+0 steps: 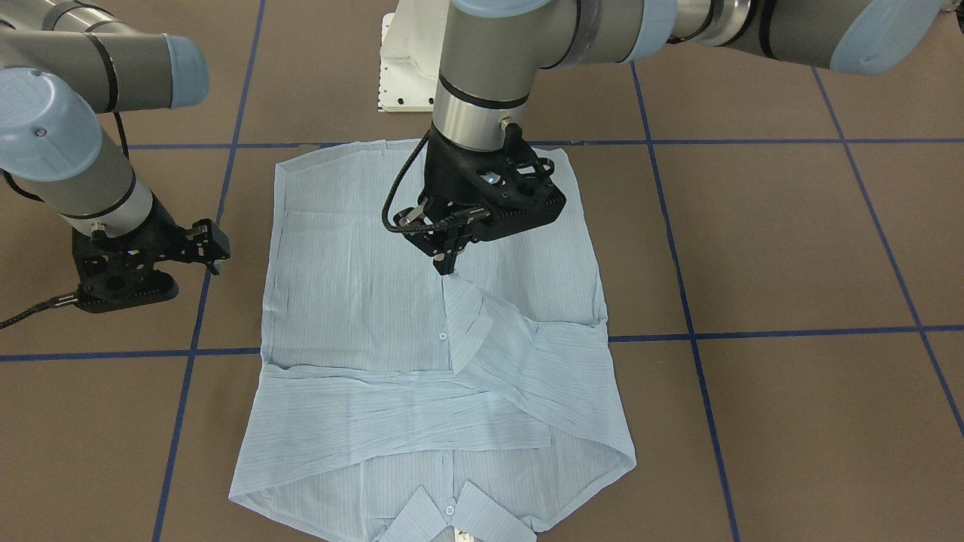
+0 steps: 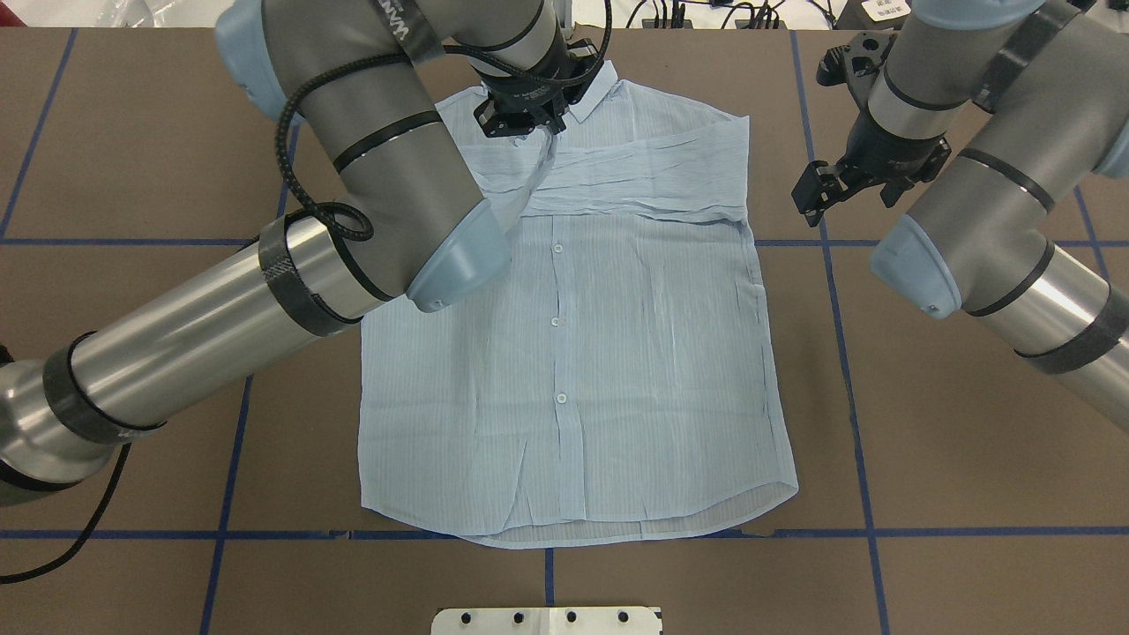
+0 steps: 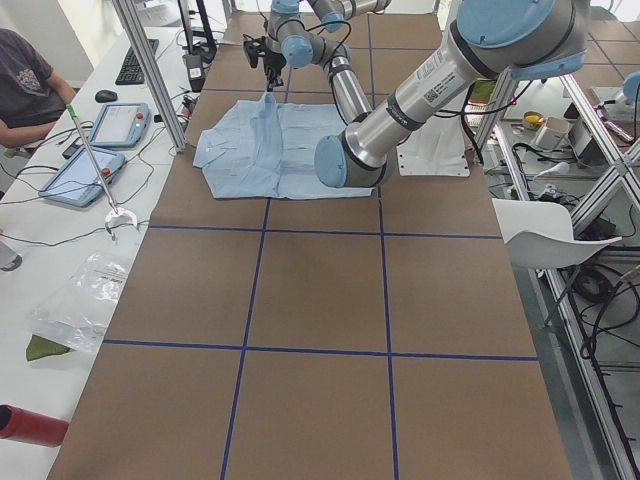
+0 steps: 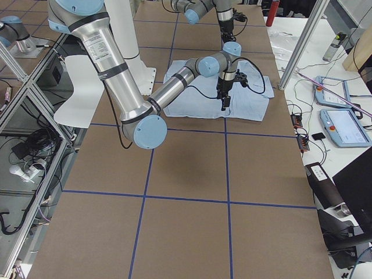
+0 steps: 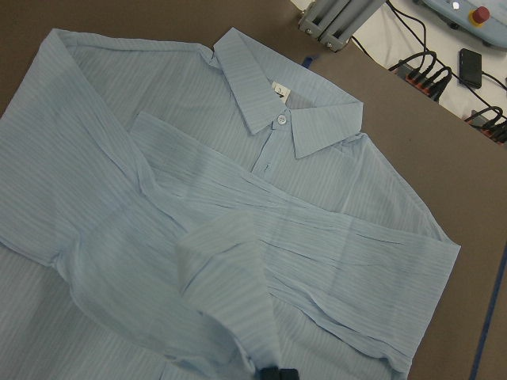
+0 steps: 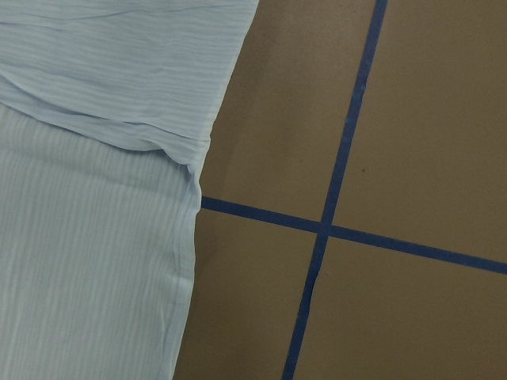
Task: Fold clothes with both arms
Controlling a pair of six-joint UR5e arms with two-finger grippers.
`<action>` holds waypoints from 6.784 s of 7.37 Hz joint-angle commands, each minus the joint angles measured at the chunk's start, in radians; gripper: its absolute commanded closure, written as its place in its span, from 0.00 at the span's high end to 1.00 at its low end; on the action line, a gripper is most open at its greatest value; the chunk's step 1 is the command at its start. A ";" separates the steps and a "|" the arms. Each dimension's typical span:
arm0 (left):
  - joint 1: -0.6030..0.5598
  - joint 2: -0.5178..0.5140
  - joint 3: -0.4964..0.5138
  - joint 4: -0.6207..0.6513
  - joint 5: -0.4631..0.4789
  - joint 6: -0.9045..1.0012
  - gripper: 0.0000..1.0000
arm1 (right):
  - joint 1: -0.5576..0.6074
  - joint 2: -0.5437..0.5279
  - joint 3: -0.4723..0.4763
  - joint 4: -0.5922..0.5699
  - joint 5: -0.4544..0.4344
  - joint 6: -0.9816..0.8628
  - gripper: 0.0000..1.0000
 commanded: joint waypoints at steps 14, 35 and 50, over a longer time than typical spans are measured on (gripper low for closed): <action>0.175 -0.024 0.391 -0.646 0.216 0.065 1.00 | 0.061 -0.145 0.182 0.000 0.092 0.014 1.00; 0.118 0.683 -0.526 -0.228 0.116 0.304 1.00 | -0.581 -0.472 0.220 0.581 -0.296 0.776 0.89; 0.118 0.683 -0.526 -0.228 0.116 0.305 1.00 | -0.581 -0.455 0.204 0.566 -0.239 0.775 0.43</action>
